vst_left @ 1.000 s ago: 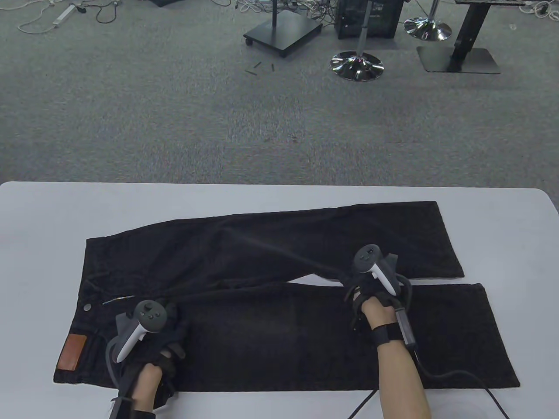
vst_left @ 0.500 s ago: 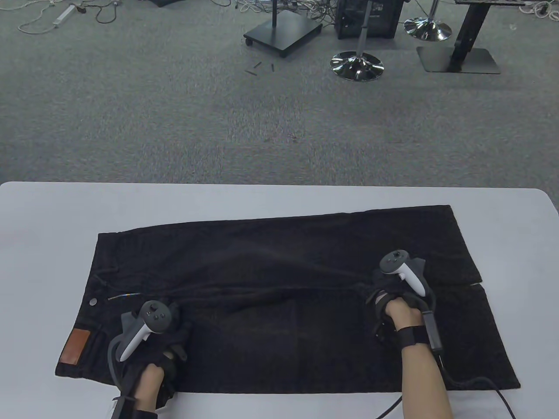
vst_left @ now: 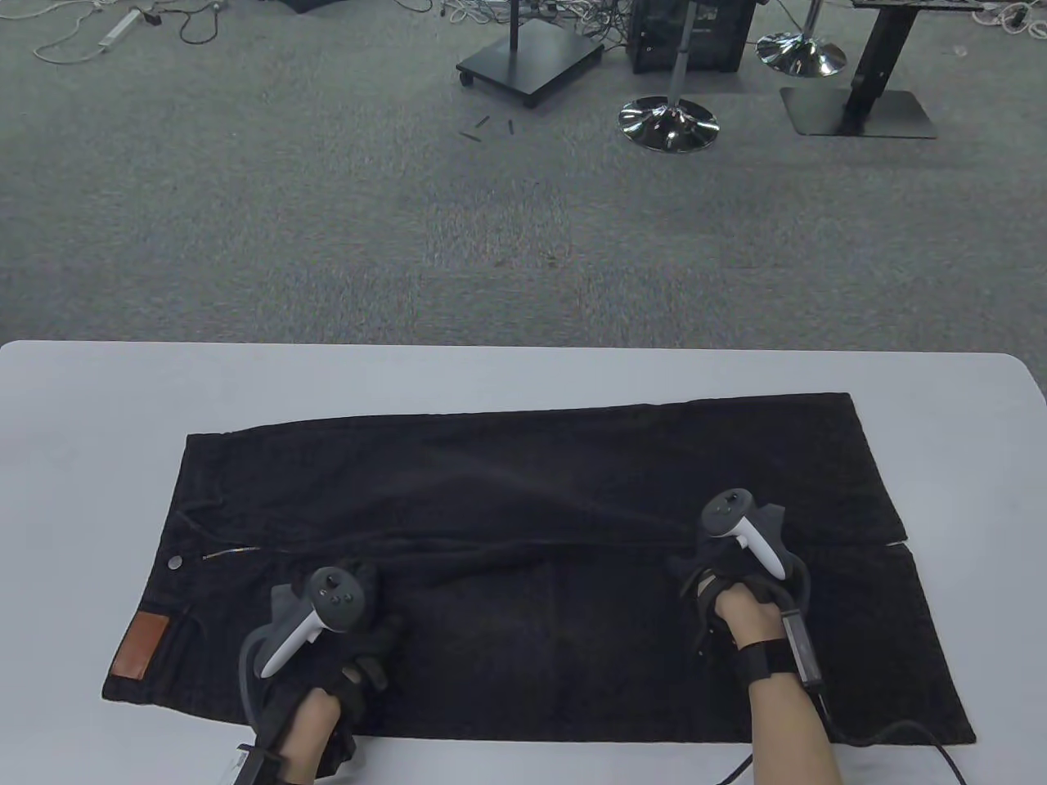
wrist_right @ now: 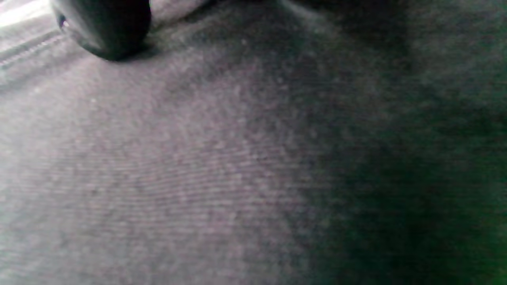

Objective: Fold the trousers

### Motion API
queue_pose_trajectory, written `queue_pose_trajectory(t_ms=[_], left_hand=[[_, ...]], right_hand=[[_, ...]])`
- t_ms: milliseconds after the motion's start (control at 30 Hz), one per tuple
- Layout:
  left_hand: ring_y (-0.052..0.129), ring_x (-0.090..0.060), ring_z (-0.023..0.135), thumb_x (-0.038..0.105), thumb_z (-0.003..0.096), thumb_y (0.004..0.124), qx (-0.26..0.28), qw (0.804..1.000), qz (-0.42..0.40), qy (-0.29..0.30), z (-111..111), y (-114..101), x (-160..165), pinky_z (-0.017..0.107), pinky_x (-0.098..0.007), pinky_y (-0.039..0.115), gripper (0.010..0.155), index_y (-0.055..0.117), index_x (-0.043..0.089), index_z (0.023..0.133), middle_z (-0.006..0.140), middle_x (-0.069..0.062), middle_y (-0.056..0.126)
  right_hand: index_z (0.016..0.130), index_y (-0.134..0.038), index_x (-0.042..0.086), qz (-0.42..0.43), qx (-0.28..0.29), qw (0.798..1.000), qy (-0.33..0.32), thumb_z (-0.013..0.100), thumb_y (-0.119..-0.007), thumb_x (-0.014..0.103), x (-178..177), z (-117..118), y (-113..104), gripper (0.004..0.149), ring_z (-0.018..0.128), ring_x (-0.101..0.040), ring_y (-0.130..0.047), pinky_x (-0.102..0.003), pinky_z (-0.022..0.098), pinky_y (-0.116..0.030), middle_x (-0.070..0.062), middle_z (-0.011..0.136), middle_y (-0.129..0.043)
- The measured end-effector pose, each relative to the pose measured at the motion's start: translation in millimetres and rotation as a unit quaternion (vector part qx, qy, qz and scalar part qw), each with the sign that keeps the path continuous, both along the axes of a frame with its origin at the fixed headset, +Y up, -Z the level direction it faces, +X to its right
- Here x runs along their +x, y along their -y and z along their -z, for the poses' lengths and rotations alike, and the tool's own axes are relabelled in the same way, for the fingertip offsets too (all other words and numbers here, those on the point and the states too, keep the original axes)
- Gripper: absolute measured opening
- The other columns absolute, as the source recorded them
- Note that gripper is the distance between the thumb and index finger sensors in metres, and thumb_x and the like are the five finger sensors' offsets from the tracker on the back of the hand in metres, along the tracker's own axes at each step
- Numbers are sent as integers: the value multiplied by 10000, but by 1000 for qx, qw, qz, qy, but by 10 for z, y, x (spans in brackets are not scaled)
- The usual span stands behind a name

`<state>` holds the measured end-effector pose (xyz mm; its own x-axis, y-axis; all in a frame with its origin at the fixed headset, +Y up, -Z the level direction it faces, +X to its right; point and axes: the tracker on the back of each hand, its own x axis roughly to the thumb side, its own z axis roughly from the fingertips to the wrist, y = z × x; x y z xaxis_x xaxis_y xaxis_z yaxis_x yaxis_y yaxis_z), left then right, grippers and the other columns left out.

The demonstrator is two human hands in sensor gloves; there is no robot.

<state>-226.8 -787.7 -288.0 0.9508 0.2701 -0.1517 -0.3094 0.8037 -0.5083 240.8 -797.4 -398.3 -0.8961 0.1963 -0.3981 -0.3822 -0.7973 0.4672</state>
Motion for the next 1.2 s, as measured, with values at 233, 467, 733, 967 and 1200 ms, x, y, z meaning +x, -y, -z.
queue_pose_trajectory(t_ms=[233, 467, 733, 967, 1200], left_hand=[[-25, -253, 1173, 702, 561, 572, -55, 998, 30, -7, 109, 124, 5, 789, -673, 116, 790, 113, 447, 1152, 1200, 182, 12], [-7, -235, 1182, 706, 559, 564, -28, 999, 29, -20, 177, 151, -188, 795, -659, 111, 780, 140, 441, 1158, 1207, 189, 40], [5, -234, 1187, 701, 561, 562, -14, 999, 29, -25, 176, 165, -228, 797, -657, 111, 771, 150, 444, 1159, 1214, 190, 51], [50, -252, 1193, 690, 553, 584, 26, 999, 33, 7, 116, 22, -63, 808, -650, 165, 786, 151, 434, 1158, 1215, 178, 71], [16, -235, 1184, 674, 552, 611, 37, 991, -19, 128, -50, -86, 435, 809, -642, 154, 797, 149, 435, 1155, 1207, 188, 52]], right_hand=[[1033, -238, 354, 0, 31, 999, 7, 465, -666, 593, -52, -8, 32, 750, 1065, -282, -3, -665, 739, -175, 55, 1128, -67], [1030, -245, 353, -8, 36, 999, -6, 464, -654, 601, -241, 125, 36, 741, 1064, -287, -24, -665, 739, -186, 52, 1128, -78], [1032, -244, 368, -36, 51, 998, -9, 459, -657, 618, -314, 123, -4, 749, 1079, -287, -79, -647, 757, -245, 53, 1140, -123], [1044, -273, 373, -31, 143, 986, -80, 466, -652, 620, -613, -84, -233, 734, 1091, -305, -131, -645, 755, -294, 38, 1154, -150], [1050, -343, 411, 5, 173, 957, -231, 460, -688, 624, -1160, -536, -481, 716, 1104, -321, -196, -648, 756, -314, 41, 1170, -220]])
